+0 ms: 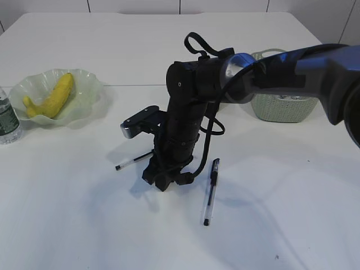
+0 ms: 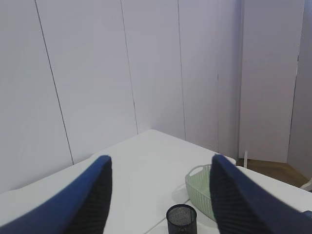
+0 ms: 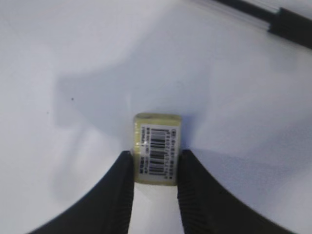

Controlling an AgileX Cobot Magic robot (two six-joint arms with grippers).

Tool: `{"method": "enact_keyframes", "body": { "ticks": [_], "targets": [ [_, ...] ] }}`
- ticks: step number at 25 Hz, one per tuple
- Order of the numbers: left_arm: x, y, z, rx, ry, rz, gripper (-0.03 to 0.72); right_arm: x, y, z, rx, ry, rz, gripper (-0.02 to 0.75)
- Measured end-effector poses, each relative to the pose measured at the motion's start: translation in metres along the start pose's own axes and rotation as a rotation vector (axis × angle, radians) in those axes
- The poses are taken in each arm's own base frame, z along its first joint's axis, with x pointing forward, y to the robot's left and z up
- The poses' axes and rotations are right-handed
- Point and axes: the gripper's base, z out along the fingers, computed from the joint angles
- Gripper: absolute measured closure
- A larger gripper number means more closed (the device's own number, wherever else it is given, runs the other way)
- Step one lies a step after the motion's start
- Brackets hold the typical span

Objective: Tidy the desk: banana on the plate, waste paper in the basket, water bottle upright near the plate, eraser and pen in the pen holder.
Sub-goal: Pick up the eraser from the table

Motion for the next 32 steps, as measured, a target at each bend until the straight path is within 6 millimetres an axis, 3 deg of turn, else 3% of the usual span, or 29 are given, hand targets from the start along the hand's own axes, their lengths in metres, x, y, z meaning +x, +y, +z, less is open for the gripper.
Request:
{"method": "enact_keyframes", "body": {
  "ticks": [32],
  "targets": [
    [0.0000,0.0000,0.0000,0.000,0.000,0.000,0.245,0.0000,0.0032,-0.0001,-0.035,0.000,0.032,0.569]
  ]
}}
